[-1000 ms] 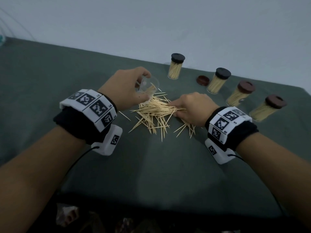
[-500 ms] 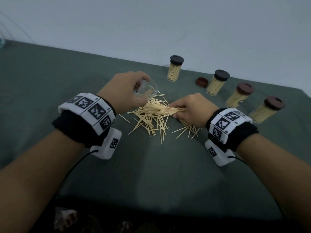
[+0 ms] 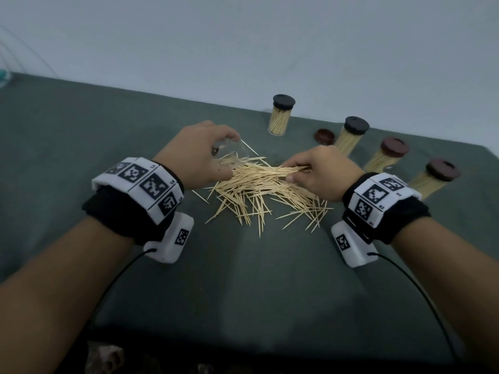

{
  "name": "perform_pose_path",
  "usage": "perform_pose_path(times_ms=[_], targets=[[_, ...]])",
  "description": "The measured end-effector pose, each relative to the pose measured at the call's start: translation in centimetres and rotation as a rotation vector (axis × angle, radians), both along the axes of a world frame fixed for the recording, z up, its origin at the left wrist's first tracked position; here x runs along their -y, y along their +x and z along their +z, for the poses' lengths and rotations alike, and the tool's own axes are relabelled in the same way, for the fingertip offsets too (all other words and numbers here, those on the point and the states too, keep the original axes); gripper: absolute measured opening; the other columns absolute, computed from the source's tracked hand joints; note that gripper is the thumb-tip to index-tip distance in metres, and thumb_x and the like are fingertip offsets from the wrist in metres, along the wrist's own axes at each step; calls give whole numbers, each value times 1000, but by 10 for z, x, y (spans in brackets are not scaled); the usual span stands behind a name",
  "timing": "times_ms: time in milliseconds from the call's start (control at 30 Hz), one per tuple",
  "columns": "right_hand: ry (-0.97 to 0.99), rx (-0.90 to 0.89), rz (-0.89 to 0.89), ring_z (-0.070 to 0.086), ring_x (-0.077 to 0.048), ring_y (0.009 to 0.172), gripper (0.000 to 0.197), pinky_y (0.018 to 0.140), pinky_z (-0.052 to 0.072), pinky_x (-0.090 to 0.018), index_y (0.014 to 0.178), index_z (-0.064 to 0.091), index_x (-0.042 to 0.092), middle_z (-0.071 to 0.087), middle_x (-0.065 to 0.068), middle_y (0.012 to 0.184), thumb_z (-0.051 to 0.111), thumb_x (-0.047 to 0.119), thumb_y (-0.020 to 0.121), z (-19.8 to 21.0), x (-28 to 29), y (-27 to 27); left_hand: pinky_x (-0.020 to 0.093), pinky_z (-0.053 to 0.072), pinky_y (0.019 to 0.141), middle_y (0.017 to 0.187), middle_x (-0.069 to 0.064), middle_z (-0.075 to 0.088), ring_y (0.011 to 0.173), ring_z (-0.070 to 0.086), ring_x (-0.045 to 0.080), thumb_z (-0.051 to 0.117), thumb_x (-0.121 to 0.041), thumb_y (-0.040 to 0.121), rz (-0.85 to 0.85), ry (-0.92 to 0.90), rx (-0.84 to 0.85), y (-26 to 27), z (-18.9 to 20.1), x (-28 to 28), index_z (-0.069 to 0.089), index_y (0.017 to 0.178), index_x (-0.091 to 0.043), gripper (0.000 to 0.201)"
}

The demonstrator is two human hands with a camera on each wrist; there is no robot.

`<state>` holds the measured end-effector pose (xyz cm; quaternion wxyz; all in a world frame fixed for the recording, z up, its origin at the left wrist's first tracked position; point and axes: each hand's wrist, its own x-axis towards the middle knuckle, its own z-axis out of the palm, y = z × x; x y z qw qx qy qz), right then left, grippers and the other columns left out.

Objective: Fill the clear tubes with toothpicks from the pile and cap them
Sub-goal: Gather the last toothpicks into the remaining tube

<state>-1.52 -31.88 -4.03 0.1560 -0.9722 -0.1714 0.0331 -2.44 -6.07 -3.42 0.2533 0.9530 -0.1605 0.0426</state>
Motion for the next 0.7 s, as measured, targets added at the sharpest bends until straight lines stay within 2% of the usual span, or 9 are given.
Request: perform_pose_path(times_ms=[100, 167, 233, 300, 467, 567, 700], targets=[[19, 19, -4, 57, -5, 85, 20, 78, 40, -21, 108, 71, 35, 61, 19, 84, 67, 35, 88, 5, 2, 0, 31, 46, 92, 114, -3, 63, 99, 55, 14, 76, -30, 73, 26, 16, 1, 1, -1, 0, 57, 128, -33, 58], [28, 33, -8, 55, 0, 76, 19, 69, 37, -16, 107, 72, 34, 56, 24, 75, 67, 34, 89, 10, 3, -1, 35, 46, 95, 113, -3, 62, 104, 54, 16, 75, -32, 73, 32, 29, -3, 2, -3, -1, 57, 127, -35, 58], [30, 34, -13, 52, 3, 67, 18, 58, 32, -11, 106, 72, 36, 55, 23, 71, 67, 34, 89, 15, 2, -2, 34, 43, 94, 113, -2, 59, 103, 51, 16, 75, -31, 74, 28, 53, -3, 4, -4, -1, 56, 129, -37, 58], [34, 30, -1, 51, 3, 65, 18, 55, 31, -11, 106, 71, 38, 59, 19, 74, 67, 34, 89, 20, 1, -3, 33, 40, 94, 113, -2, 56, 103, 46, 15, 73, -28, 77, 20, 86, -11, 4, -5, -1, 55, 131, -39, 58], [8, -3, 44, 54, 2, 74, 18, 60, 34, -12, 104, 72, 36, 59, 22, 75, 68, 32, 88, 31, -4, -7, 33, 37, 94, 119, -3, 52, 113, 41, 18, 70, -22, 81, -6, 137, -37, 2, -4, 1, 53, 133, -42, 58], [37, 26, 57, 56, 3, 75, 17, 65, 36, -14, 103, 73, 38, 61, 24, 76, 69, 33, 87, 34, -8, -10, 31, 36, 92, 120, -4, 51, 107, 38, 14, 69, -21, 82, -28, 148, -40, 0, -3, 3, 52, 134, -42, 58], [81, 58, 51, 57, 1, 82, 17, 77, 40, -21, 104, 72, 40, 62, 24, 81, 69, 35, 87, 37, -11, -11, 27, 33, 88, 113, -9, 46, 105, 36, 11, 70, -23, 82, -39, 151, -57, -2, -3, 5, 51, 135, -43, 60]])
